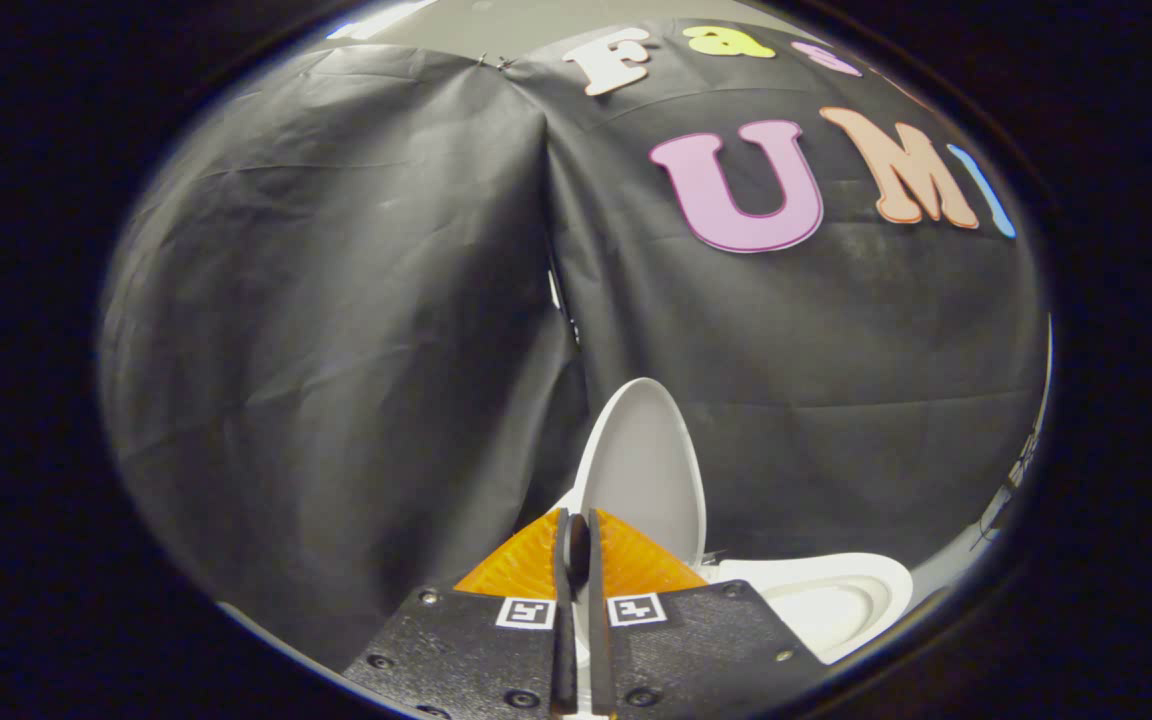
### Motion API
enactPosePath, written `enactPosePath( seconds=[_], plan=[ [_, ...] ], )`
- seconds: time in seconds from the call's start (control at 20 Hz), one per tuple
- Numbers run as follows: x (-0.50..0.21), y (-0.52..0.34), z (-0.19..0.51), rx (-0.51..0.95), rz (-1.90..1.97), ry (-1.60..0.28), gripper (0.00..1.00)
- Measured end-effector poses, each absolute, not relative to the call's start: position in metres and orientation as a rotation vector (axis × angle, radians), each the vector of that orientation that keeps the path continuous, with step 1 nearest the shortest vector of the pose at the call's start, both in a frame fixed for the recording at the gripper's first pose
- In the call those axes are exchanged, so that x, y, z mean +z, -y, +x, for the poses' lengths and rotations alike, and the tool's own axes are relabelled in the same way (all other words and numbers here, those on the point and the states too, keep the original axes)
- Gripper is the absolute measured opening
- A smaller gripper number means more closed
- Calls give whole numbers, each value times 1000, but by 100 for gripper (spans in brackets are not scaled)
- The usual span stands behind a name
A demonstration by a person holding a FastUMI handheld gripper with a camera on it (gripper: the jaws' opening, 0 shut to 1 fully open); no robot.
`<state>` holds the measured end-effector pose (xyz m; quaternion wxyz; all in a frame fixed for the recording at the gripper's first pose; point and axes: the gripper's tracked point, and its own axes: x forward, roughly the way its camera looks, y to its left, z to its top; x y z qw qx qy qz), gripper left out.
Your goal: Open the toilet lid.
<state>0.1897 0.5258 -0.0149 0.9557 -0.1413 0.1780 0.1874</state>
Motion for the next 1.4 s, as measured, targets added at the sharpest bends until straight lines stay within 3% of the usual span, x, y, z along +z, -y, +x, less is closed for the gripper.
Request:
enactPosePath(
  seconds=[0.6,0.75,1.25,1.4],
  plan=[
    [-40,-563,191,466,-361,-368,6],
    [-44,-562,191,476,-348,-355,20],
    [2,-562,174,571,-322,-199,94],
    [24,-561,157,596,-330,-108,94]
  ],
)
